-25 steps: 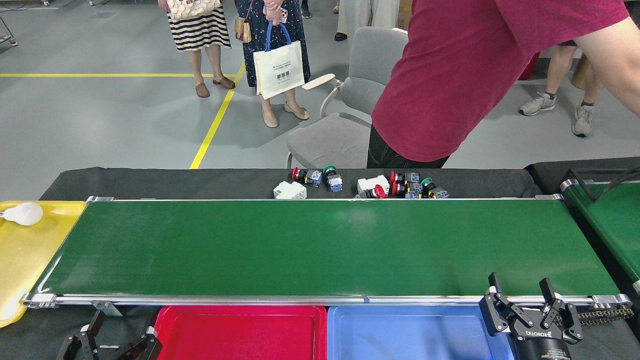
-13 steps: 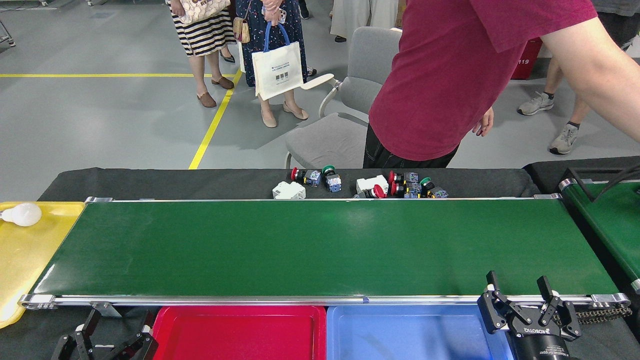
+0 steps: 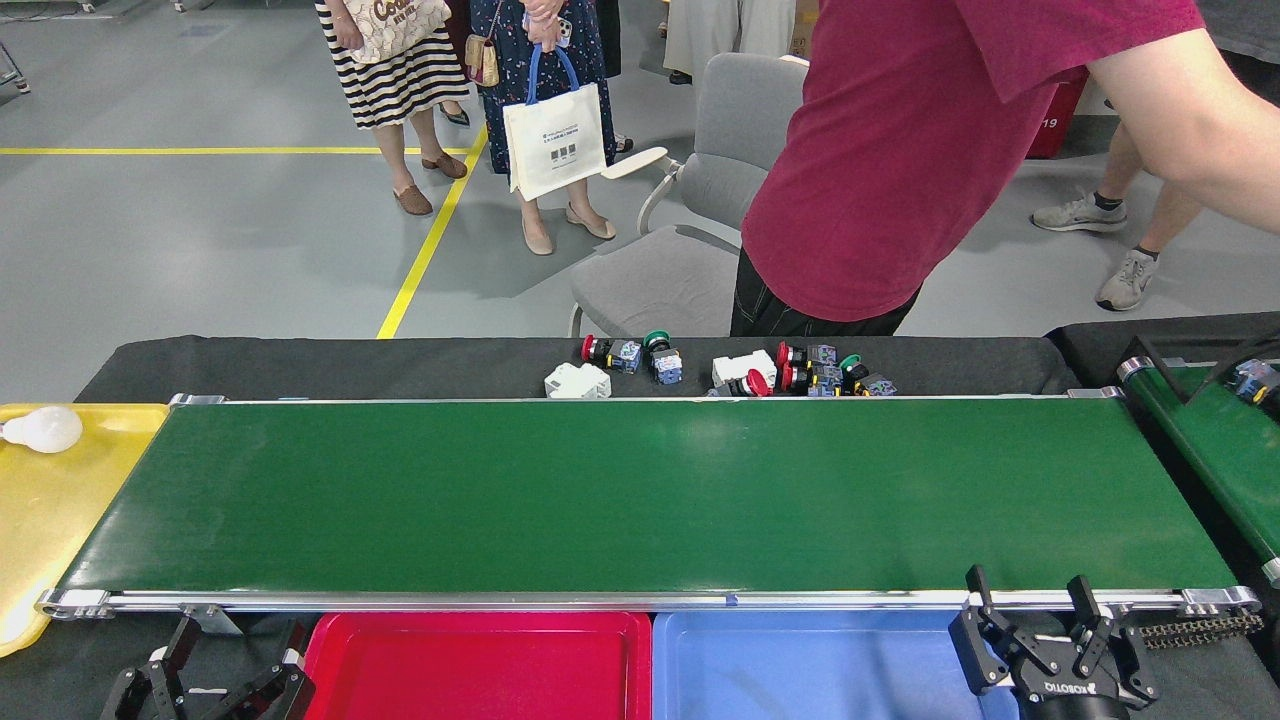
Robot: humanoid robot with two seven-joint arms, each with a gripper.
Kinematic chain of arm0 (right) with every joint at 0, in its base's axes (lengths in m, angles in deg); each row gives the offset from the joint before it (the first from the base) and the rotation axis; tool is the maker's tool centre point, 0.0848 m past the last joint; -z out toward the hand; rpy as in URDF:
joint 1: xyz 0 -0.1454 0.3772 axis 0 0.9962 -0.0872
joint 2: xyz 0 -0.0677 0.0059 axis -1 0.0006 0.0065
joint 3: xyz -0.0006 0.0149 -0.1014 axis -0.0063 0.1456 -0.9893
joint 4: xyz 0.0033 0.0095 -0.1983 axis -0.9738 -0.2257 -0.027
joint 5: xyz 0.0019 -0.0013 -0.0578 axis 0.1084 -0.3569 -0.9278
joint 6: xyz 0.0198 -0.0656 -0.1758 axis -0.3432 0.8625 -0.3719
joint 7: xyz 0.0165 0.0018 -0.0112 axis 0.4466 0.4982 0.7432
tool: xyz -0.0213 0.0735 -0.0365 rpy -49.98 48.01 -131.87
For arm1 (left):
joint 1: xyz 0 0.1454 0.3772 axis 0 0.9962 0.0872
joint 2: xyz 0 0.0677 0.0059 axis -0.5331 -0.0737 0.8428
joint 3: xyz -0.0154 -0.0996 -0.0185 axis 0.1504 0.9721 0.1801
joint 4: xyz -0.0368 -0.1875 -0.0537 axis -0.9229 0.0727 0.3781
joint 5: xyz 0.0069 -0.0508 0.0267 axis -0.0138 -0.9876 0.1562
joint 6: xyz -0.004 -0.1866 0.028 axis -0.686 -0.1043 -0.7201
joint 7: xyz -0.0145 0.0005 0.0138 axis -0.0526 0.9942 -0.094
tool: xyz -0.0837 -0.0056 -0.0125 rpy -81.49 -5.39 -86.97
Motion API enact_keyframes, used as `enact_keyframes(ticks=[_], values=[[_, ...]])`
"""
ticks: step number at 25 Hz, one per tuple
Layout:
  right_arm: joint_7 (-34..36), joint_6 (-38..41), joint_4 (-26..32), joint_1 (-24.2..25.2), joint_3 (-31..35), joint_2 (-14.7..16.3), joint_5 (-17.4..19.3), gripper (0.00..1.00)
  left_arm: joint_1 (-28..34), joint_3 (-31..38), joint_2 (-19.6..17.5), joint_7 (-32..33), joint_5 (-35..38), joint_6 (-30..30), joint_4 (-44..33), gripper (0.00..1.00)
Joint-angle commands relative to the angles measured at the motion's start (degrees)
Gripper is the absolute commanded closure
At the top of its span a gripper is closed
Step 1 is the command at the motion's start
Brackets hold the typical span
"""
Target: Pick switch part from conveyor to tray
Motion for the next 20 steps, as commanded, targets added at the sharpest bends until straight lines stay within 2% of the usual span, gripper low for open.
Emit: enact_keyframes(ticks=[1, 20], values=[[0.5, 0.1, 0.9, -0.2, 0.1, -0.2, -0.1, 0.02, -0.3, 0.3, -0.3, -0.5, -0.3, 0.0, -0.8, 0.00], [0.5, 0.0, 1.4, -0.3, 0.1, -0.2, -0.3, 0.02, -0.4, 1.0, -0.4, -0.4, -0.3, 0.0, -1.0, 0.00]])
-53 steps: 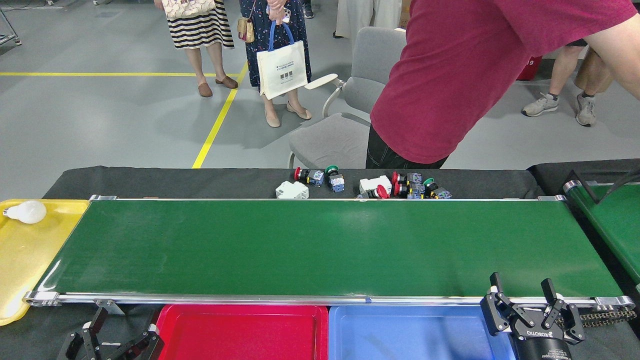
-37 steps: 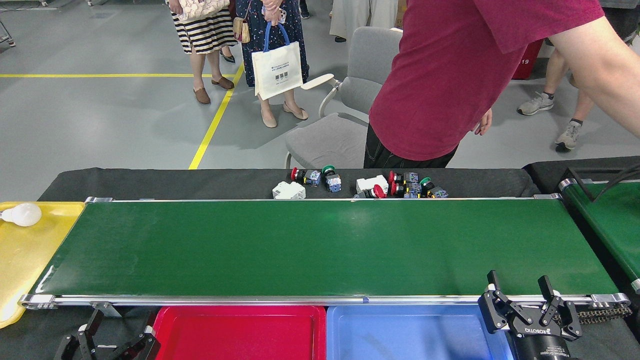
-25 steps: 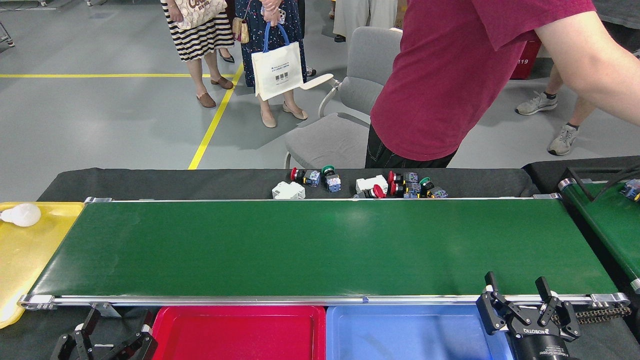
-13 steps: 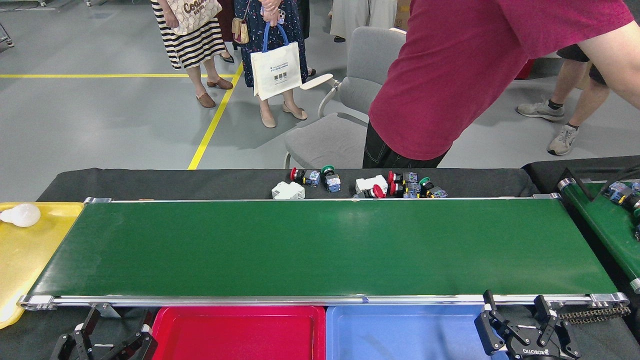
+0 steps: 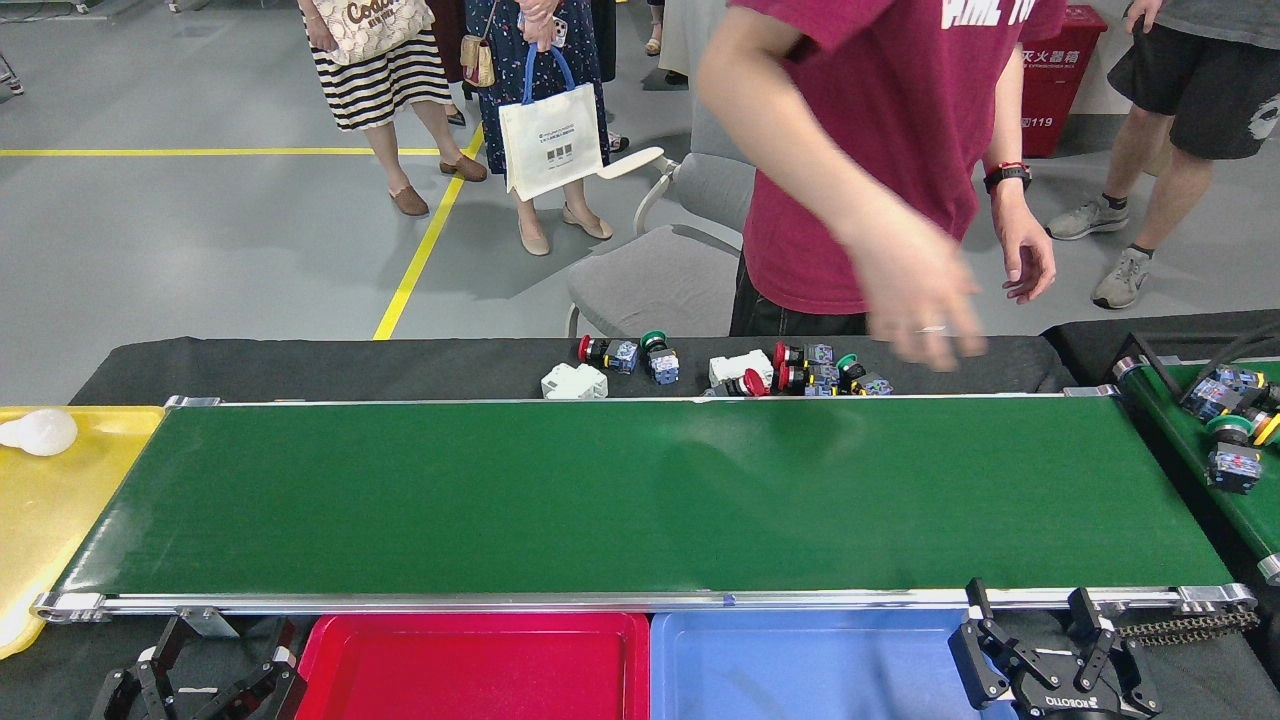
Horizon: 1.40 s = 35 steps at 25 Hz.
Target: Pick switch part from conveyor to tray
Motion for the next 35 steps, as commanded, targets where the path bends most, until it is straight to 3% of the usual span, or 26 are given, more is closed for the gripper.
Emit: enact_keyframes(ticks=[1, 35], values=[[0.5, -0.1, 0.9, -0.3, 0.1, -0.2, -0.1, 0.02, -0.4, 0.2, -0.4, -0.4, -0.3, 0.0, -0.7, 0.00], [0.2, -0.5, 0.5, -0.7, 0.1, -0.3, -1.2, 0.02, -0.6, 0.2, -0.6, -0.3, -0.2, 0.0, -0.7, 0.00]])
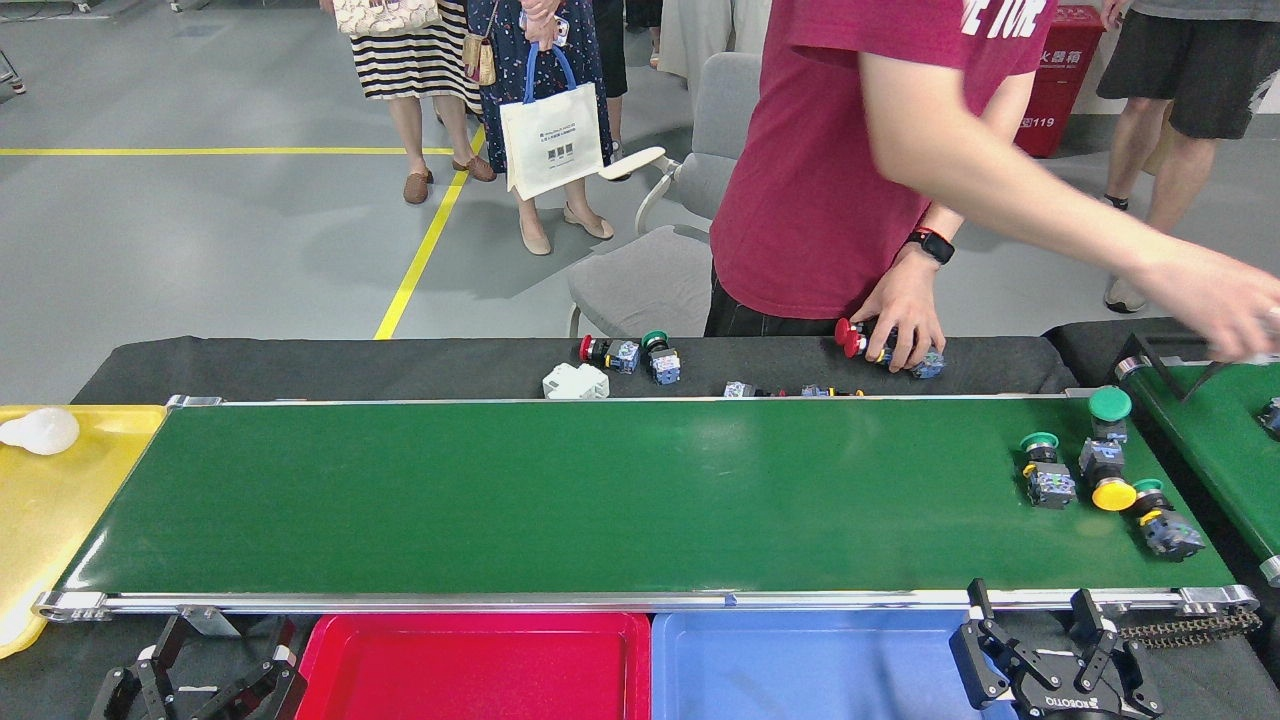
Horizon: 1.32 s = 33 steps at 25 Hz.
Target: Pick switch part from conveyor to tray
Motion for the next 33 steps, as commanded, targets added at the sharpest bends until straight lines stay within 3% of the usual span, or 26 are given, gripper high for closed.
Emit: enact_keyframes(ticks=[1, 12, 22, 33], values=[[-0.1, -0.1, 0.6, -0.7, 0.2, -0.2, 0.0, 0.02, -0.5, 0.2, -0.6, -0.1, -0.2, 0.0, -0.7, 0.00], [-3.7, -0.3, -1.5, -1.6, 3.4, 0.5, 0.2, 0.02, -0.6, 0.2, -0.6, 0.0, -0.2, 0.0, -0.5, 0.00], [-3.9, -0.4, -12.0, -11.4, 5.4, 1.2, 0.1, 0.02, -1.0, 0.2, -0.7, 0.0, -0.2, 0.0, -0.3, 0.00], [-4.0, -2.0, -23.1, -20.7, 2.9, 1.3, -0.5, 0.02, -1.7, -0.3, -0.7, 0.1, -0.2, 0.0, -0.2, 0.00]])
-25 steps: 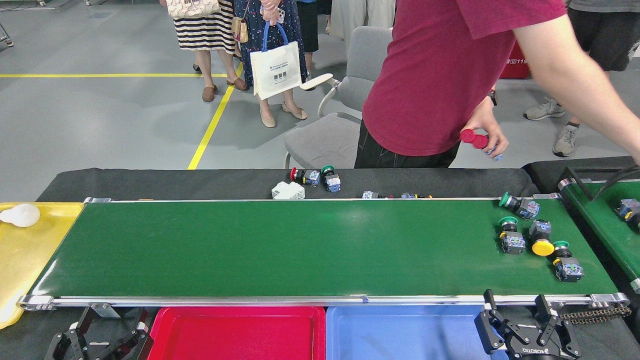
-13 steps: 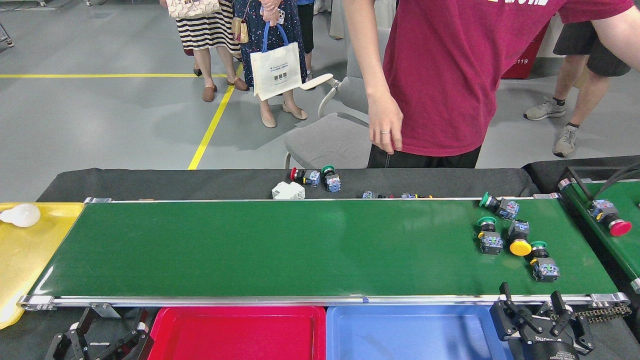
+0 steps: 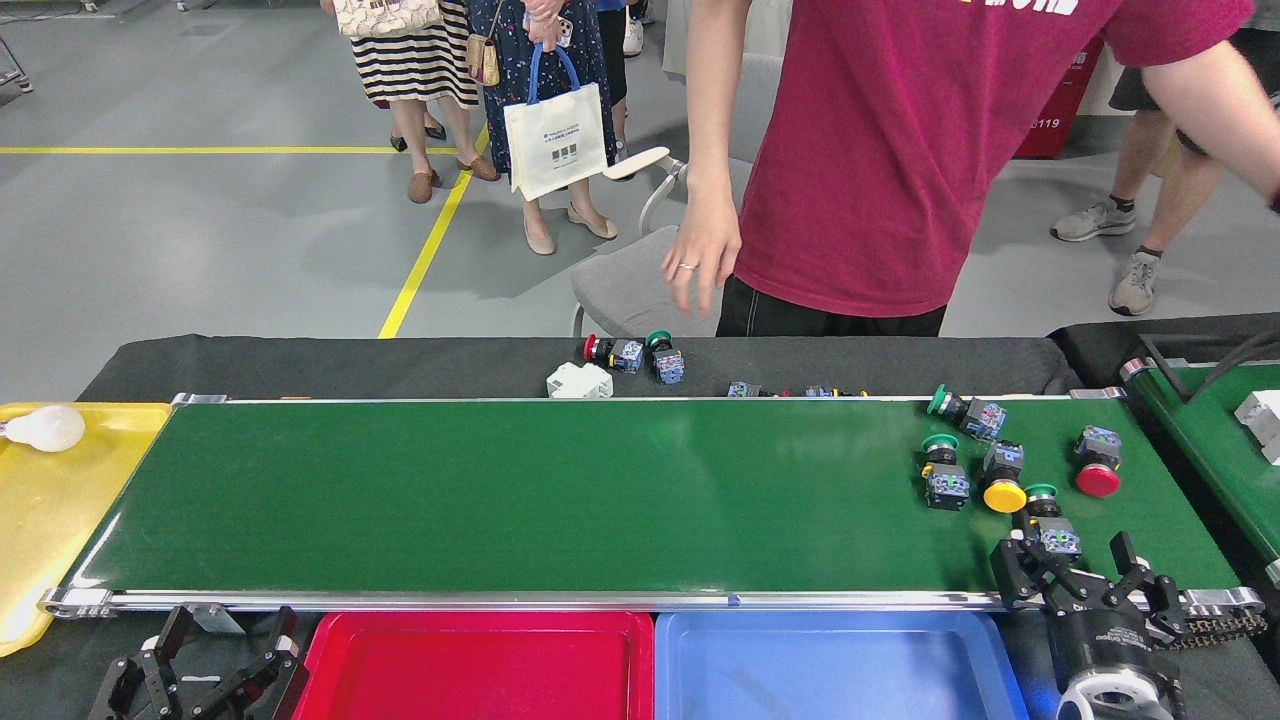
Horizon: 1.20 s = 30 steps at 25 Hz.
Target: Pick switch part from conveyor to tray
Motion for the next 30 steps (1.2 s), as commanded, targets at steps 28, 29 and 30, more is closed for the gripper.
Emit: enact_keyframes(ticks=[28, 29, 30], values=[[-2.5, 19.9, 19.1, 4.6, -16.5, -3.1, -2.0, 0.86, -0.3, 0.0, -0.7, -0.1, -0.1, 0.0, -0.5, 0.00], [-2.5, 20.6, 19.1, 4.4, -19.4, -3.2, -2.0, 0.85, -0.3, -0.1, -0.7, -0.1, -0.1, -0.1, -0.5, 0.00], [-2.5, 21.2, 19.1, 4.5, -21.8, -3.2, -2.0, 0.85, -0.3, -0.1, -0.7, -0.1, -0.1, -0.1, -0.5, 0.00]])
